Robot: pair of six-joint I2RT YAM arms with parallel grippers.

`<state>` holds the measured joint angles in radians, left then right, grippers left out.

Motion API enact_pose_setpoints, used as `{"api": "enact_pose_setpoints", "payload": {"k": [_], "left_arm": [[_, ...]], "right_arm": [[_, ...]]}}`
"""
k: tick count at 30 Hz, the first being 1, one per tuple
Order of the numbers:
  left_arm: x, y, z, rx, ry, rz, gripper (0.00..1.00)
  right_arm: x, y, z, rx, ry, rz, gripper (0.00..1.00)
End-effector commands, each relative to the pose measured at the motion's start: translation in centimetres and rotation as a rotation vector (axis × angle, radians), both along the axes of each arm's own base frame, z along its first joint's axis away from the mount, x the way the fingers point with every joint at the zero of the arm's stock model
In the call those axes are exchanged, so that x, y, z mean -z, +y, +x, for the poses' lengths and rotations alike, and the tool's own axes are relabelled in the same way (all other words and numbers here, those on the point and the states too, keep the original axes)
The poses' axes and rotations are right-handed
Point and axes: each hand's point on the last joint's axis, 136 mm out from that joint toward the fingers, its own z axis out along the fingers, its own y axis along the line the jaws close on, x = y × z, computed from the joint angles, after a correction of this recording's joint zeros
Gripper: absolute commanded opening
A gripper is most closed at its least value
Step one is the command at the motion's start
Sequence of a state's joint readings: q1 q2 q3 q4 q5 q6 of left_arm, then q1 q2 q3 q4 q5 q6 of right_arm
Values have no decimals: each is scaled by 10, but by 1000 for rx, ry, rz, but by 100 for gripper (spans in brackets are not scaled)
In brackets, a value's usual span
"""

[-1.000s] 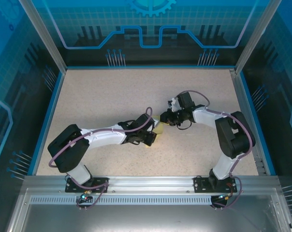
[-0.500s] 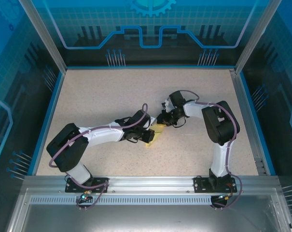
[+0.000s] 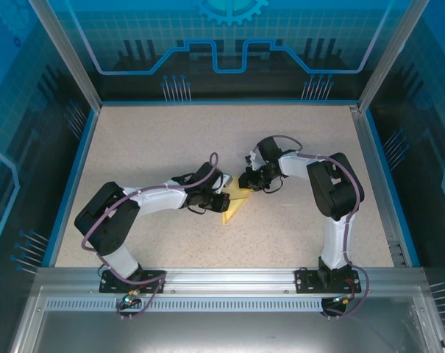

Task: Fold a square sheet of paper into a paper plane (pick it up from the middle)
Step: Third fold the triangle at the center of the table.

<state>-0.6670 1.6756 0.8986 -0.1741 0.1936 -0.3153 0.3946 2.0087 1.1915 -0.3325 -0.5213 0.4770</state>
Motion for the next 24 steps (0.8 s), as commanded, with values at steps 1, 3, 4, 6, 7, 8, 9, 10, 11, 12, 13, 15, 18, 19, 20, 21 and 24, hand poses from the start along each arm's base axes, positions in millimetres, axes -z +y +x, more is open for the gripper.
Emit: {"api": "enact_pose_setpoints", "payload": {"k": [1,3,4,6,7,8,9,10,11,12,13,15,18,19,20,21,24], "left_arm": [[-2,-3,4,6,12,-17,2],[-2,1,7,6,9,2,3],[-3,2,9,7,9,-2,3],[-3,0,10,19,12,-6,4],[-1,-1,10,26,18,-1,4],[1,-1,10,30,24,3,4],[3,-1,11,35,26,8,4],[5,-1,10,37,30,13,4],[7,-1,10,37,32,17,4],[9,0,11,35,33,19,4],[10,-1,10,36,35,17,4],[10,-1,10,33,35,14,4],[10,1,10,24,32,19,4],[9,1,10,22,32,19,4],[10,2,10,18,34,21,4],[10,3,9,14,34,20,4],[11,5,9,7,29,30,4]], "right_arm": [[20,-2,-14,-23,56,-54,18],[22,-3,-15,-22,62,-58,18],[23,-3,-15,-22,62,-59,18],[23,-3,-16,-21,64,-59,18],[24,-3,-16,-22,63,-59,18],[24,-3,-16,-20,65,-60,18],[24,-3,-16,-19,65,-61,18],[24,-3,-16,-19,66,-61,18],[24,-3,-16,-16,67,-61,18],[24,-3,-15,-16,66,-60,18],[23,-3,-15,-15,65,-59,19],[22,-2,-15,-14,64,-57,18],[22,-3,-14,-13,64,-58,19],[23,-3,-14,-13,65,-61,19],[22,-3,-14,-13,64,-62,19],[22,-3,-14,-14,64,-62,19],[23,-3,-14,-12,64,-64,19]]}}
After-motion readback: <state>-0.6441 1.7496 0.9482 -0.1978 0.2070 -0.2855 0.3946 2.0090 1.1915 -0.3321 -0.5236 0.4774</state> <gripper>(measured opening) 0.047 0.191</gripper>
